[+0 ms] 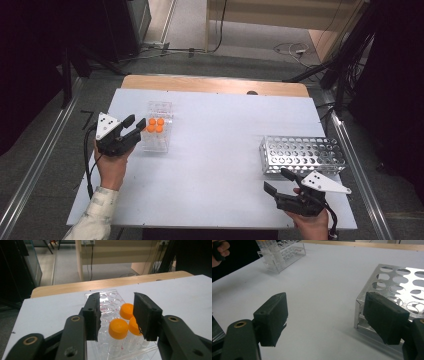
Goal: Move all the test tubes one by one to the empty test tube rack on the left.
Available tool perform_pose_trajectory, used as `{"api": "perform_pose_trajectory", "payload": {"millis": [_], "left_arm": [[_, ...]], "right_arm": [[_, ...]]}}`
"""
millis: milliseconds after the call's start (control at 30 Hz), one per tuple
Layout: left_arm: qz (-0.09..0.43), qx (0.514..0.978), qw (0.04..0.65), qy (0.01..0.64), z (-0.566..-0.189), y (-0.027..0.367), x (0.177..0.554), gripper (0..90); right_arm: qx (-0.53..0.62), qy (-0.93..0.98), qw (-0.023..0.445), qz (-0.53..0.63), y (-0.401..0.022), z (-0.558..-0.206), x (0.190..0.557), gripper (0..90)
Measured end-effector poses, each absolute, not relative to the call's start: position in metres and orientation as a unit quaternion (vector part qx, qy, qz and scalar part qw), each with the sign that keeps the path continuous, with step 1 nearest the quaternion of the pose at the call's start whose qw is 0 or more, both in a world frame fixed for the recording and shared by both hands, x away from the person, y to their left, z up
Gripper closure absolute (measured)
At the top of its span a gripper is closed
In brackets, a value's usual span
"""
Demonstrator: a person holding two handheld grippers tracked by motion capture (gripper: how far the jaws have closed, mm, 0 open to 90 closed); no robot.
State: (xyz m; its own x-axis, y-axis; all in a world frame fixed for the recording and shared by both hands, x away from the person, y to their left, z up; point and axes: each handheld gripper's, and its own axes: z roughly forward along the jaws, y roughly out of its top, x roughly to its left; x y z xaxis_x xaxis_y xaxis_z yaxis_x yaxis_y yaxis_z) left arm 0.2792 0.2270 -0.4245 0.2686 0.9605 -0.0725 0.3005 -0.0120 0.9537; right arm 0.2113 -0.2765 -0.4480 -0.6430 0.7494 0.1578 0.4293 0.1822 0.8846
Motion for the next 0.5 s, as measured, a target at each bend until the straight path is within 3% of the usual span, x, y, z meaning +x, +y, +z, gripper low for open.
{"api": "perform_pose_trajectory", "payload": {"millis": [333, 500], "left_arm": [[0.317, 0.615, 0.502, 0.518, -0.428, 0.233, 0.268, 38.8], [0.307, 0.618, 0.503, 0.52, -0.433, 0.232, 0.261, 36.1]], "right_arm": [[0.404, 0.75, 0.166, 0.497, -0.283, -0.451, 0.216, 18.5], [0.41, 0.749, 0.169, 0.493, -0.286, -0.453, 0.22, 18.5]]}}
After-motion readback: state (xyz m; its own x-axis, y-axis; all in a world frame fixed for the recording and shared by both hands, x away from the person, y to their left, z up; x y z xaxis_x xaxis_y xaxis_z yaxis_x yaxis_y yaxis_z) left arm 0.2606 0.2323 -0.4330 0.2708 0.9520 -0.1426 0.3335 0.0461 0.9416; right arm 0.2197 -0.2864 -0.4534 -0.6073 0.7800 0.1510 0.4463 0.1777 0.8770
